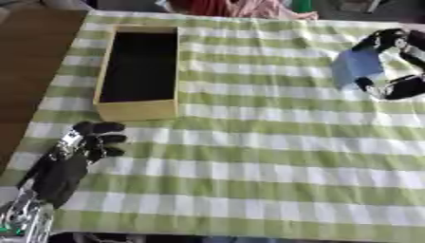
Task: Pick up objects on the table and place them in the box.
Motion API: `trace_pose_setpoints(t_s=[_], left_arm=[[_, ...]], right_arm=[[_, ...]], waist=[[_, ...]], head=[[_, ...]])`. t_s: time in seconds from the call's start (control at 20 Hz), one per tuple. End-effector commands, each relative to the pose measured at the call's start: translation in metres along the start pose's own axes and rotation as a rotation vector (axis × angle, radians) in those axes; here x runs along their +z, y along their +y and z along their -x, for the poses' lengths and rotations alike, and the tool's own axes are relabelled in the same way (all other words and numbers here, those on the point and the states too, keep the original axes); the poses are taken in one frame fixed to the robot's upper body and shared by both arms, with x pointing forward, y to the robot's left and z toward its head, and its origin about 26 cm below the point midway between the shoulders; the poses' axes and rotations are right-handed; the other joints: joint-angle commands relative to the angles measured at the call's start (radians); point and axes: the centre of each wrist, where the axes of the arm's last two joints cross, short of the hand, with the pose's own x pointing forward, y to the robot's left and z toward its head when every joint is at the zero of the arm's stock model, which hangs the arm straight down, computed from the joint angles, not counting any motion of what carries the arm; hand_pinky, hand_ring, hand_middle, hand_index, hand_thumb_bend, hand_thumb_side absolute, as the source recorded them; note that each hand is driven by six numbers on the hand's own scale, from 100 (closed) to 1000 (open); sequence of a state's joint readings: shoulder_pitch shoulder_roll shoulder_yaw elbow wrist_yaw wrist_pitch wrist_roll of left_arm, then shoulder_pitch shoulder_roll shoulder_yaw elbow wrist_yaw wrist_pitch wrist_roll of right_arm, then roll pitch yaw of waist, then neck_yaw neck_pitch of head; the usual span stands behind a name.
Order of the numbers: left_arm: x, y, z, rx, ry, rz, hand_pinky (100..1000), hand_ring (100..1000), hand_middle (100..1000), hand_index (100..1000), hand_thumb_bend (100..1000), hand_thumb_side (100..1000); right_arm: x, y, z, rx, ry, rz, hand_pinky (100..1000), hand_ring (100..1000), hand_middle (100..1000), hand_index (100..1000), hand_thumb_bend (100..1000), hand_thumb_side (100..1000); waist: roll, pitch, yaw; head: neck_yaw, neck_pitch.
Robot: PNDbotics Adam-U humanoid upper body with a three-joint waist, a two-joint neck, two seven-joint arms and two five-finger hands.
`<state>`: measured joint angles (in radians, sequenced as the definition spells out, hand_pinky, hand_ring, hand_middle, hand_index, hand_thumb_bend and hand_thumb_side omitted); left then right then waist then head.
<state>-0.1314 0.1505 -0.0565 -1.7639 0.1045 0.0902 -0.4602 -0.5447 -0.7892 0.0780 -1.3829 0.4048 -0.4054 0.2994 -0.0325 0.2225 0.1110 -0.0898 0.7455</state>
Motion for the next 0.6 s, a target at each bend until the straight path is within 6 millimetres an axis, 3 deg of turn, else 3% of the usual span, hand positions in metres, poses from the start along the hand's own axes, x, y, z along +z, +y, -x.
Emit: trace_pose_setpoints(t_s=[0.05,0.6], left_arm=[[0.001,0.004,-0.004,-0.026,-0.002,0.012,751,822,803,818,100,981],[0.001,0.001,-0.003,-0.028,0.001,0.042,750,826,806,819,100,978]], right_arm=[[-0.008,-0.029,-0.012,0.051,-0.06,0.026,756,883,395,624,144,100],[-0.069,-0.046,-0.043,0.049,-0.213,0.046,755,874,394,629,125,100]], waist=[[-0.002,-0.021,0.003],[-0.006,-0.028,0.043]], head=[[-0.006,0.002],[-0.031,-0.006]])
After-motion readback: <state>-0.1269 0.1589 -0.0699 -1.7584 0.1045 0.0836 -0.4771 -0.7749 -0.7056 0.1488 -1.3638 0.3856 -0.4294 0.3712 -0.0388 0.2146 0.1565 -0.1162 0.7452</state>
